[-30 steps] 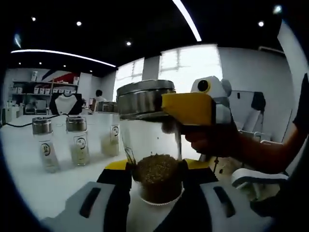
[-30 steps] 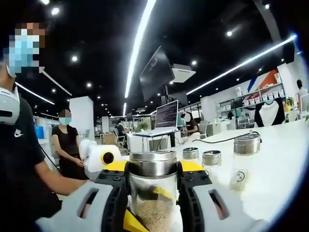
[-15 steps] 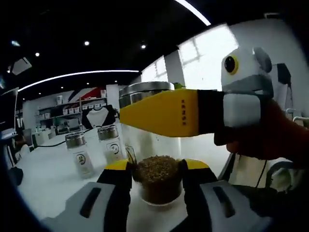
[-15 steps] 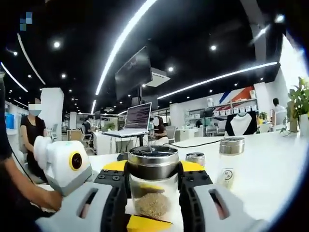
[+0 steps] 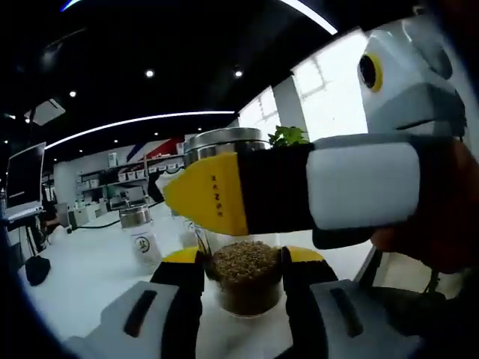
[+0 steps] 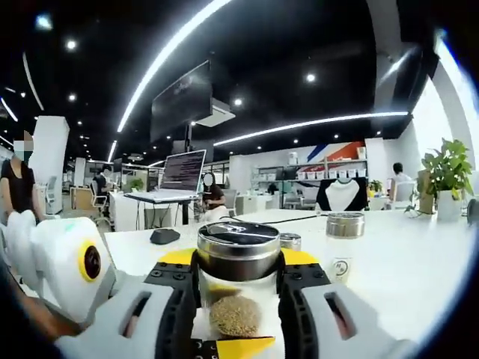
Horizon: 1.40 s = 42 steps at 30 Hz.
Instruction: Rotate the seasoning bottle until the label or dispensing opening points toward the visible target arrow and the bottle remains upright within the marked orientation range
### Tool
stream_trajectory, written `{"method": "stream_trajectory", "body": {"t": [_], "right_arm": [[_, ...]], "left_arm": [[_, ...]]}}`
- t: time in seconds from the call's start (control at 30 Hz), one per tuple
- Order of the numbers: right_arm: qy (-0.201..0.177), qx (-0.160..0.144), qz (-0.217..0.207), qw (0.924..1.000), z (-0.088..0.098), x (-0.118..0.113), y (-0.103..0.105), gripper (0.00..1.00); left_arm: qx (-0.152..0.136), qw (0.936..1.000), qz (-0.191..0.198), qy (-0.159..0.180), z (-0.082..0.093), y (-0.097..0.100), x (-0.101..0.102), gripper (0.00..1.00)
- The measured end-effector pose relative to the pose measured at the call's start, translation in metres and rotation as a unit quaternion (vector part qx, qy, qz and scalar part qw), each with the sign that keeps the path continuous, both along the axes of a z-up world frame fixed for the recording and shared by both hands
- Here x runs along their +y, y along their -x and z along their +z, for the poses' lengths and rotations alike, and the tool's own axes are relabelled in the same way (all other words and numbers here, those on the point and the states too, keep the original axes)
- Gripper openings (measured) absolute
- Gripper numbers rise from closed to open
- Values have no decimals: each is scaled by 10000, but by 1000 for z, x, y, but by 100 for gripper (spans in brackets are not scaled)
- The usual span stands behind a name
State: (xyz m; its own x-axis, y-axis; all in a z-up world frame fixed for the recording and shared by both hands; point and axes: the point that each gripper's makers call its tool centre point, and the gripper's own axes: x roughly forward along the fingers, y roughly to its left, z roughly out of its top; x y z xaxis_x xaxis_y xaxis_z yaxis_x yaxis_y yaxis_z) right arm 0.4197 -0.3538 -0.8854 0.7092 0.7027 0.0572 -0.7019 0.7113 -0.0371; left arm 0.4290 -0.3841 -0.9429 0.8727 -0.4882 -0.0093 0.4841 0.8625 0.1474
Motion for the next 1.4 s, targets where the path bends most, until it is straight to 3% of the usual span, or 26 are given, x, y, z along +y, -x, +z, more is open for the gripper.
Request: {"method": "stream_trajectory", "body": {"t": [0.23, 0.33, 0.4, 0.53, 0.7, 0.77, 0.9, 0.97, 1.07, 1.13, 1.23, 1.33, 1.4], "right_arm": [[-216, 195, 413, 9987, 1, -10, 5, 38], [-107, 24, 686, 9976, 4, -9, 13, 38], [3, -163, 928, 9956, 7, -8, 19, 38], [138, -312, 1386, 9898, 11, -6, 27, 38], [136, -341, 1697, 9848, 13, -10, 28, 38], [43, -312, 1882, 9816, 15, -12, 30, 38], [-309, -112, 2371, 9709, 19, -14, 41, 38], [-315, -83, 2396, 9703, 17, -16, 40, 38], [-490, 41, 2328, 9713, 14, -17, 37, 39], [-741, 148, 2198, 9726, 15, -21, 33, 39], [-1062, 305, 1976, 9740, 18, -26, 26, 39], [-1126, 198, 1916, 9748, 19, -26, 27, 39], [-1104, 126, 1784, 9777, 21, -25, 25, 40]], "left_arm": [[-43, 9967, -786, 211, 6, 10, -8, 43], [30, 9931, -1110, 378, 8, 13, -12, 43], [218, 9871, -1448, 652, 12, 15, -14, 43], [289, 9814, -1779, 656, 13, 16, -17, 44], [535, 9655, -2364, 948, 15, 19, -22, 45], [753, 9532, -2670, 1203, 16, 21, -24, 46], [843, 9401, -3024, 1326, 19, 27, -29, 50], [855, 9359, -3170, 1275, 18, 31, -32, 48], [896, 9432, -2967, 1195, 16, 31, -34, 46], [655, 9539, -2692, 1154, 19, 27, -33, 45], [493, 9633, -2392, 1112, 23, 25, -32, 44], [448, 9672, -2259, 1072, 25, 26, -35, 44], [264, 9755, -1984, 914, 25, 21, -35, 44]]}}
